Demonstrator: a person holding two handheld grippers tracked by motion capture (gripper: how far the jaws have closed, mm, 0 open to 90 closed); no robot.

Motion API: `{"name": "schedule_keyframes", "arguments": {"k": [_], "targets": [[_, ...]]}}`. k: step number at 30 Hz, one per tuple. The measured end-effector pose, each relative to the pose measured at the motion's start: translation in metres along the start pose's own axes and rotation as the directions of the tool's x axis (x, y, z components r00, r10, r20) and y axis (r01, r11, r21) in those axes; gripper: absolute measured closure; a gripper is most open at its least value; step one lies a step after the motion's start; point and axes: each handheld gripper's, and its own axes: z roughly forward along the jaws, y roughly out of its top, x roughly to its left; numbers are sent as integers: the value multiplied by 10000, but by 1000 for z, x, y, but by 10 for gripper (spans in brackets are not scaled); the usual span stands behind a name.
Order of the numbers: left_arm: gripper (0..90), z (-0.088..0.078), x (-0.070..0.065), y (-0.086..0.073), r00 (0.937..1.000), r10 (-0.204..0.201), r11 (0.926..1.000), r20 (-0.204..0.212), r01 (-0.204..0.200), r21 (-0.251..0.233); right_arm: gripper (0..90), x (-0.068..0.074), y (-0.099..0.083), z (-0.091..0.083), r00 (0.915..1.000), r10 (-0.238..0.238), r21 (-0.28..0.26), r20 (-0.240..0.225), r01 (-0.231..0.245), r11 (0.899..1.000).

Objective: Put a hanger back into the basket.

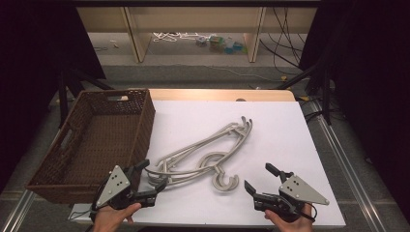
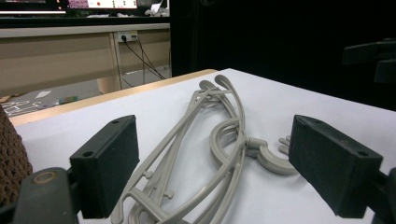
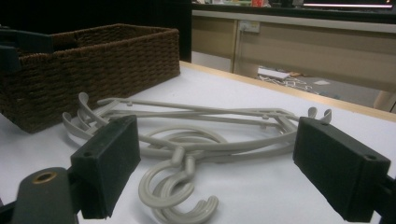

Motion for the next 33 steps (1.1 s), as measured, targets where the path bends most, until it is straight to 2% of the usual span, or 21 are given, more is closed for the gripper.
{"name": "schedule_keyframes", "arguments": {"k": [2,4,9,10,11,23,25,26,27,28,33], "targets": [[159,0,0,0,10000,-16,10000,14,16,-27,157,0,0,-1,10000,-25,104,19,25,9999],[160,1,-1,0,10000,-60,10000,39,60,5,157,0,-1,1,10000,38,-94,-22,-38,9999],[161,2,-2,-1,10000,0,10000,100,-1,58,157,0,0,-1,10000,-33,149,-4,33,9999],[161,3,-2,-1,9999,-74,10000,127,73,44,157,0,0,0,10000,4,5,-50,-4,10000],[163,2,-2,-1,9999,83,9997,150,-86,208,157,0,0,0,10000,-5,39,-65,5,10000],[166,8,-4,1,9992,-38,9989,400,19,464,158,-1,0,0,10000,14,-87,43,-14,10000],[173,11,-5,1,9989,25,9977,478,-57,670,158,-2,1,-1,10000,-5,-54,-18,5,10000],[179,14,-6,2,9987,117,9969,498,-155,776,158,-2,1,-1,10000,4,14,16,-4,10000],[178,16,-7,2,9979,404,9948,508,-449,911,158,-3,1,-1,10000,13,-52,53,-13,10000],[178,20,-6,3,9942,962,9905,477,-1003,939,158,-3,1,-1,10000,34,-53,46,-34,10000],[184,37,-10,4,9909,1146,9773,704,-1251,1707,158,-4,0,0,10000,58,-156,2,-58,9999]]}}
